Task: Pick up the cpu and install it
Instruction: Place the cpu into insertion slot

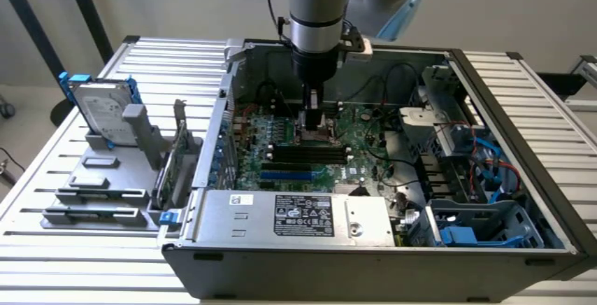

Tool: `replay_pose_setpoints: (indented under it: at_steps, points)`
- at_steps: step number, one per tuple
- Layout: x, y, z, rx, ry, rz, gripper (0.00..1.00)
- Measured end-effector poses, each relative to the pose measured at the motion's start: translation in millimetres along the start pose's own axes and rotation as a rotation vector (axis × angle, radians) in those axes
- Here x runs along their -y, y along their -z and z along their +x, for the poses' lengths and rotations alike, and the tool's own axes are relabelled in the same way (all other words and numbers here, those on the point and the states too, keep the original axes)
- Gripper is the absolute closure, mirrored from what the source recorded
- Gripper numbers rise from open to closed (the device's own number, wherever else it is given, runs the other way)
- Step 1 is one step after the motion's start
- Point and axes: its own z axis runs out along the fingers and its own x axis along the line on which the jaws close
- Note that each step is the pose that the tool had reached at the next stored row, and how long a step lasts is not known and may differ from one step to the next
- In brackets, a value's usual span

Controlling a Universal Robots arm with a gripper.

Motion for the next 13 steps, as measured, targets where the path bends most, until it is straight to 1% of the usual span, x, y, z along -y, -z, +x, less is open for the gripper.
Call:
replay_pose_setpoints:
  at_steps: [6,13]
  points:
    - [-3.6,-6.9,-0.6,0.0002,-0.004,-0.0021,0.46]
    - [-4.0,-14.4,-1.5,0.0004,-0.011,-0.0033,0.46]
